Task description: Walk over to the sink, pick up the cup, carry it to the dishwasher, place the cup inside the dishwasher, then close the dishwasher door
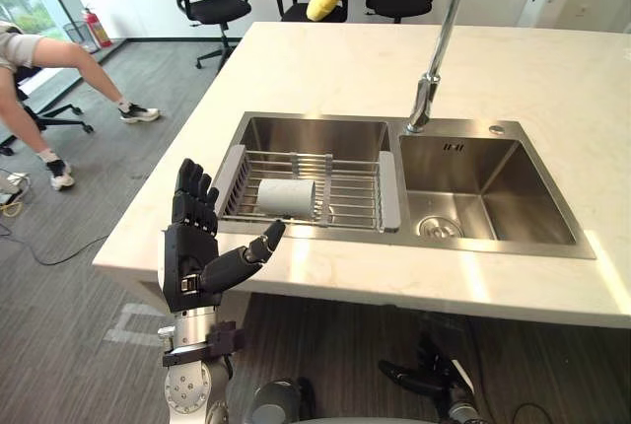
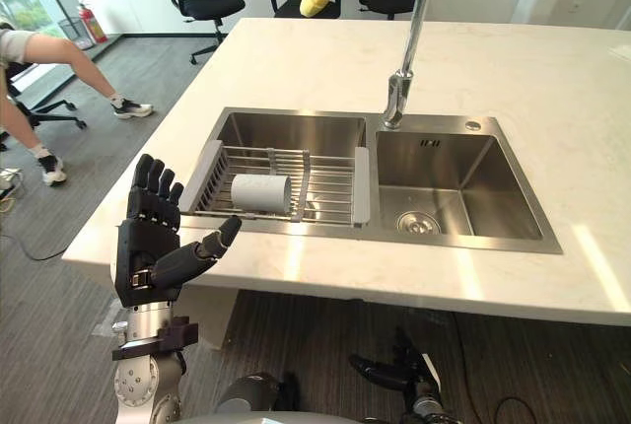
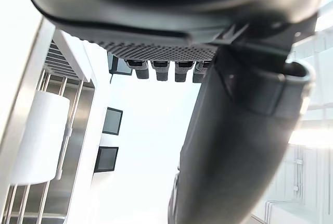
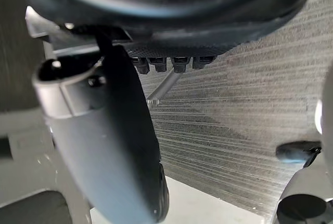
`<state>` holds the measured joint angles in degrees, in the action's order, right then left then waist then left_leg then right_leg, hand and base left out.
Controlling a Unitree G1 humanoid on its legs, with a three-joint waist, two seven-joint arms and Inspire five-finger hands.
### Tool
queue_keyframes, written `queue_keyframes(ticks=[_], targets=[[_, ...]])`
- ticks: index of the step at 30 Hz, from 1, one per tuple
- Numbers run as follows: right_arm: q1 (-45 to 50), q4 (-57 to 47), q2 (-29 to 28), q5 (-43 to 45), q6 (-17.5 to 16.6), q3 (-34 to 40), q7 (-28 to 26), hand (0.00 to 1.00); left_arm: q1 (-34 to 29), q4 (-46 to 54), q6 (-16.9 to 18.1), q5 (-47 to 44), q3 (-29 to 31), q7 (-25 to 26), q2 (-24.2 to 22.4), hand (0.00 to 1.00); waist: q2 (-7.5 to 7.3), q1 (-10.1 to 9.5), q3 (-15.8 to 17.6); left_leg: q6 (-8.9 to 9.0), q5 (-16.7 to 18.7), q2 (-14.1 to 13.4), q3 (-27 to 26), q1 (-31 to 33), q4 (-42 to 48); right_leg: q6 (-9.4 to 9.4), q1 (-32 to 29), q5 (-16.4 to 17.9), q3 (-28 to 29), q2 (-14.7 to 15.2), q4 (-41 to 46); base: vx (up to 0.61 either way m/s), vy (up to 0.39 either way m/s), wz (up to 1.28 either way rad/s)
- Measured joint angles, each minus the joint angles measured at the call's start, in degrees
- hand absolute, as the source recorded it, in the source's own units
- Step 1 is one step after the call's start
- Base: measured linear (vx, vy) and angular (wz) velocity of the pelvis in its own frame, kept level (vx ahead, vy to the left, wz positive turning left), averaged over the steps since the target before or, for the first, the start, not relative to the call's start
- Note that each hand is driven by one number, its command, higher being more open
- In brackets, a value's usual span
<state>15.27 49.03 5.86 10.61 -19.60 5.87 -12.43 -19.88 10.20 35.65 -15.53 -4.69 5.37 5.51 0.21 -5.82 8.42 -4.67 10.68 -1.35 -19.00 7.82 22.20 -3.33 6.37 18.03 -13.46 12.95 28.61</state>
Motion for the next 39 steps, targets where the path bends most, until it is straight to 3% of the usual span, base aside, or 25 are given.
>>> queue_keyframes(ticks=[2,4,7,8,9,10,12,15,18,29,39], targets=[[0.36,0.72,-0.18,-0.99,0.00,0.25,-0.64,1.00,-0.23,1.27,-0.87,1.41,-0.28,1.54,1.05,1.00,-0.08,-0.26,-0.10,-0.87,1.23,0.94,-0.97,-3.37,-0.51,-0.98,-2.42,-0.50,-0.10,2.97,8.73,0.29,0.138,-0.22],[0.60,1.29,-0.54,-1.62,-0.30,0.76,-1.34,1.00,-0.24,1.99,-1.21,2.58,-0.56,2.26,1.55,1.00,-0.17,0.20,-1.27,-0.86,1.43,1.19,-1.00,-5.83,-2.77,-0.97,-3.72,-0.45,-2.14,3.57,11.12,0.30,0.095,-0.04],[0.69,1.92,-1.18,-1.80,-1.79,1.06,-1.69,1.00,1.18,2.48,-2.32,4.33,-0.94,3.36,2.81,1.00,0.19,0.46,-2.19,-0.10,1.00,0.39,0.13,-7.36,-5.01,-0.63,-5.72,-0.03,-5.34,2.73,5.55,0.18,-0.013,0.15],[0.67,2.04,-1.24,-1.82,-1.91,1.25,-1.87,1.00,2.08,2.46,-3.40,4.32,-1.07,3.38,3.21,1.00,-0.30,0.73,-2.84,0.38,0.75,0.18,0.81,-7.13,-5.29,-0.71,-6.46,-0.21,-5.51,2.18,1.31,0.09,-0.073,0.24],[0.68,2.22,-1.25,-1.82,-1.92,1.30,-2.01,1.00,2.87,2.39,-4.20,4.32,-1.17,3.39,3.59,1.00,-0.48,0.83,-2.96,0.83,0.69,0.28,1.27,-6.85,-5.21,-0.16,-6.74,-1.64,-5.55,1.98,-2.30,0.10,-0.170,0.25],[0.69,2.75,-1.32,-1.83,-1.89,1.39,-2.17,1.00,3.43,2.14,-5.02,4.33,-1.18,3.37,3.79,1.00,-1.41,0.84,-3.50,1.48,0.79,0.66,1.59,-6.55,-4.86,-1.63,-7.31,-5.30,-5.36,1.99,-5.66,0.06,-0.134,0.22],[0.86,3.63,-1.17,-1.82,-1.65,2.84,-2.28,1.00,3.46,0.48,-5.97,4.29,-1.54,3.08,2.75,1.00,-0.23,1.07,-4.72,2.78,0.45,-0.36,2.39,-6.31,-5.19,-3.34,-5.92,-5.95,-5.79,0.43,-8.85,0.06,-0.190,0.13],[0.98,3.88,-0.35,-1.85,-0.80,3.30,-2.15,1.00,3.42,0.16,-6.46,4.73,-2.41,1.52,1.01,1.00,0.89,0.74,-5.52,4.75,-1.26,-1.92,3.16,-6.77,-7.95,-2.07,-4.47,-7.13,-7.01,-2.06,-12.37,0.03,-0.173,0.06],[1.47,5.05,-0.30,-1.85,-0.50,5.20,-2.08,1.00,3.51,0.14,-6.65,9.89,-3.87,0.67,0.85,1.00,0.69,0.60,-6.03,5.47,-3.63,-1.70,4.12,-8.26,-11.83,-1.59,-3.60,-7.27,-8.07,-2.77,-13.63,0.05,-0.114,0.13],[2.17,6.95,-0.77,-3.33,0.32,7.43,-3.40,1.00,7.06,-5.95,-12.39,19.63,-8.70,-0.97,7.47,1.00,1.07,2.20,-7.33,5.35,-9.27,-0.14,5.50,-12.84,-21.85,-1.32,-1.96,-7.50,-9.72,-2.95,-15.06,0.00,-0.018,0.07],[1.21,10.22,-0.70,-4.06,0.38,9.66,-4.25,1.00,10.37,-11.20,-16.07,22.39,-11.29,1.71,11.87,1.00,0.94,4.06,-7.27,5.38,-12.39,-0.04,5.50,-15.62,-27.11,-0.93,-1.70,-7.51,-9.48,-3.87,-14.85,-0.02,-0.006,0.00]])
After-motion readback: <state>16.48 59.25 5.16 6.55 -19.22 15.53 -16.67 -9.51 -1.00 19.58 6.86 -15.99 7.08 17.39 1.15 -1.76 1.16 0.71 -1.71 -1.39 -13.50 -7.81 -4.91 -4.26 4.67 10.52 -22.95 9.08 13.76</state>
